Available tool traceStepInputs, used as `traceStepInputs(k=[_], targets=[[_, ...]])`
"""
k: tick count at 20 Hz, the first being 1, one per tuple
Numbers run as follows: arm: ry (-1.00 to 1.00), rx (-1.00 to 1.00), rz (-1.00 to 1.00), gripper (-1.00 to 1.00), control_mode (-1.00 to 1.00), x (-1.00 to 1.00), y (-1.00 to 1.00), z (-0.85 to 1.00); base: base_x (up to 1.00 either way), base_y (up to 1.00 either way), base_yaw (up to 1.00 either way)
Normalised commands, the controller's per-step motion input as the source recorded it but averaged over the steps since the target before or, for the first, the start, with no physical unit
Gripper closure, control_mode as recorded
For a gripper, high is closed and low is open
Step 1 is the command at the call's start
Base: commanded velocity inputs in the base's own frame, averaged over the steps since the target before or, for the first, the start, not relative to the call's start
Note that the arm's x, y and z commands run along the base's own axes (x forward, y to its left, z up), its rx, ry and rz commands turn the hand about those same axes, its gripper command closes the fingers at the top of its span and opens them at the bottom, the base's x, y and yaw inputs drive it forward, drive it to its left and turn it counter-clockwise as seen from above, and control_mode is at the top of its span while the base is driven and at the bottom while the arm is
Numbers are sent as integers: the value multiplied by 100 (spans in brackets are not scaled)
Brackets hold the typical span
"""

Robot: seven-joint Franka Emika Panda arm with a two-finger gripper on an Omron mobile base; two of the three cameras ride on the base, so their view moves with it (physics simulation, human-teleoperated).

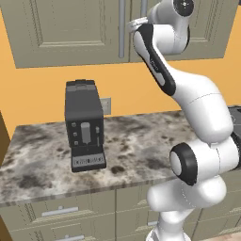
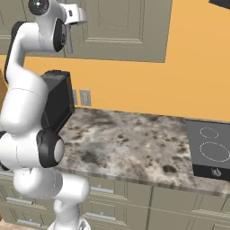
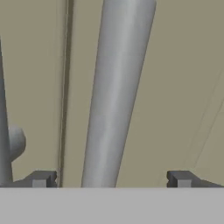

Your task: Move the bowls from the cabinet to the plates on the dining table.

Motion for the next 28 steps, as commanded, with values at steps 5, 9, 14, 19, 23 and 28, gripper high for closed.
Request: traceStepInputs(k=[5,9,14,19,23,28], targets=[[0,0,0,-100,-100,56,0,0,0,0,0],[0,0,0,-100,-100,56,0,0,0,0,0],[0,0,0,100,-100,49,2,0,0,0,0],[0,0,0,100,-100,22,10,0,0,0,0],[-10,0,2,100,-100,-45,18,13,0,0,0],[-15,3,13,100,-100,-85,1,32,0,0,0]])
